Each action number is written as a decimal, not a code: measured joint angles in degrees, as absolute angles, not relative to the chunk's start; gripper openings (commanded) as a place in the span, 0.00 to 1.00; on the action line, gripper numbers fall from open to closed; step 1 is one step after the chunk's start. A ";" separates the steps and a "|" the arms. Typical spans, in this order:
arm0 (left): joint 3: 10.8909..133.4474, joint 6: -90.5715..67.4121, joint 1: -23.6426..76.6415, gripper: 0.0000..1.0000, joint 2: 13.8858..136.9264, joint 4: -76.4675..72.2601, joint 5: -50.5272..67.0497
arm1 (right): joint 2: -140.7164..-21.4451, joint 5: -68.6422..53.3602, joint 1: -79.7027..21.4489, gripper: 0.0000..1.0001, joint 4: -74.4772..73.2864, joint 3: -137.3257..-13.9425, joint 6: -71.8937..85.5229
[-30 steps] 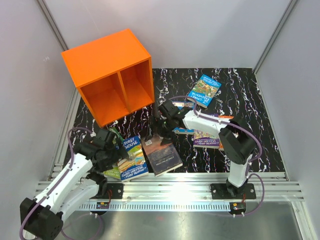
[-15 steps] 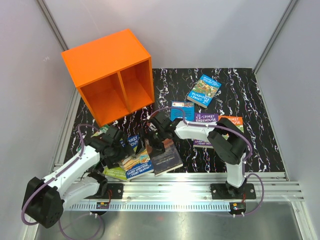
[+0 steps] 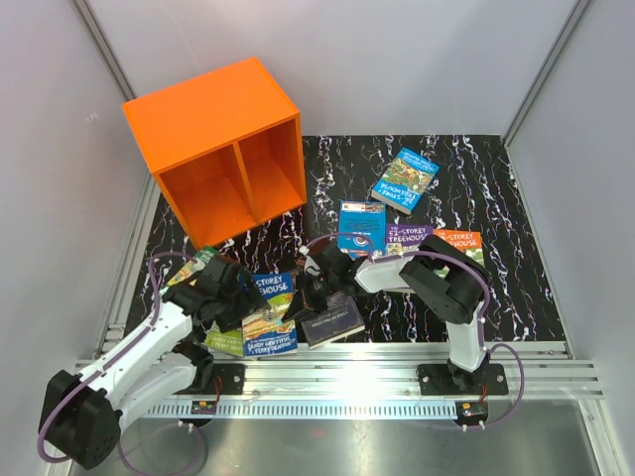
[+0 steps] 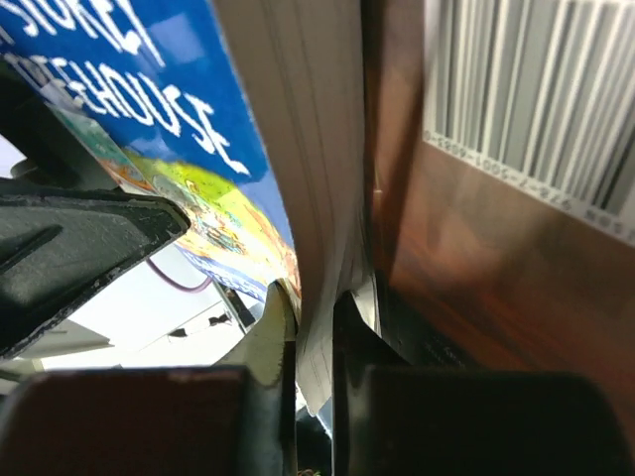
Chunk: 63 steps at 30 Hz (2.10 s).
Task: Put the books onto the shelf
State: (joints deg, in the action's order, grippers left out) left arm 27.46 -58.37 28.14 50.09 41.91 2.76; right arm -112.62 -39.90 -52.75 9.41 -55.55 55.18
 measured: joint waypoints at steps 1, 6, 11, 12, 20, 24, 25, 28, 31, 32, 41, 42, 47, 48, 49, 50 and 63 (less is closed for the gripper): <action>27.22 -58.22 28.12 0.81 49.47 41.76 2.81 | -112.57 -40.25 -52.62 0.00 10.09 -55.20 55.33; 26.13 -57.45 28.14 0.77 45.41 41.50 3.05 | -111.00 -39.90 -52.56 0.00 9.06 -54.96 55.09; 26.04 -56.62 28.27 0.59 38.83 41.80 4.05 | -104.99 -37.19 -52.66 0.00 -0.51 -57.30 52.21; 26.30 -56.34 28.27 0.57 37.28 41.98 4.19 | -103.48 -36.53 -52.69 0.00 -3.29 -58.46 51.22; 33.26 -53.74 28.08 0.72 34.33 42.11 6.74 | -92.82 -31.46 -52.58 0.00 -20.23 -68.01 46.54; 40.03 -51.94 28.08 0.94 36.12 40.95 8.27 | -88.42 -29.15 -51.81 0.00 -25.19 -72.29 45.43; 41.08 -51.64 28.08 0.94 36.10 40.27 8.71 | -87.29 -29.06 -51.44 0.00 -25.34 -72.69 45.30; 43.11 -51.33 28.08 0.83 35.44 36.23 11.33 | -82.63 -28.95 -49.80 0.00 -25.69 -72.73 44.99; 43.29 -52.12 28.03 0.61 34.83 31.57 13.80 | -79.40 -28.93 -48.21 0.00 -26.35 -72.49 44.77; 43.29 -52.53 27.94 0.46 35.03 30.20 14.55 | -78.39 -28.84 -47.72 0.00 -26.44 -72.12 44.75; 47.90 -54.89 27.33 0.00 39.38 22.15 20.40 | -76.49 -24.77 -46.00 0.00 -28.21 -72.64 44.84; 49.28 -54.68 27.24 0.00 40.42 22.33 20.56 | -76.84 -24.43 -45.93 0.00 -28.62 -73.60 44.77; 60.53 -51.31 26.94 0.00 47.44 24.91 20.93 | -79.61 -22.70 -45.12 1.00 -31.33 -82.30 44.64; 64.16 -50.30 27.11 0.00 49.60 26.30 21.28 | -80.34 -22.59 -45.17 1.00 -31.38 -84.66 44.14; 67.99 -49.21 27.18 0.00 51.90 27.51 21.32 | -80.58 -21.56 -45.30 1.00 -31.79 -87.11 43.86; 71.02 -48.45 26.96 0.00 53.49 28.40 21.32 | -80.66 -20.40 -45.23 1.00 -32.32 -89.30 43.68; 107.02 -45.04 3.64 0.00 74.15 35.73 27.29 | -63.59 -12.51 -45.60 1.00 -34.57 -87.18 43.20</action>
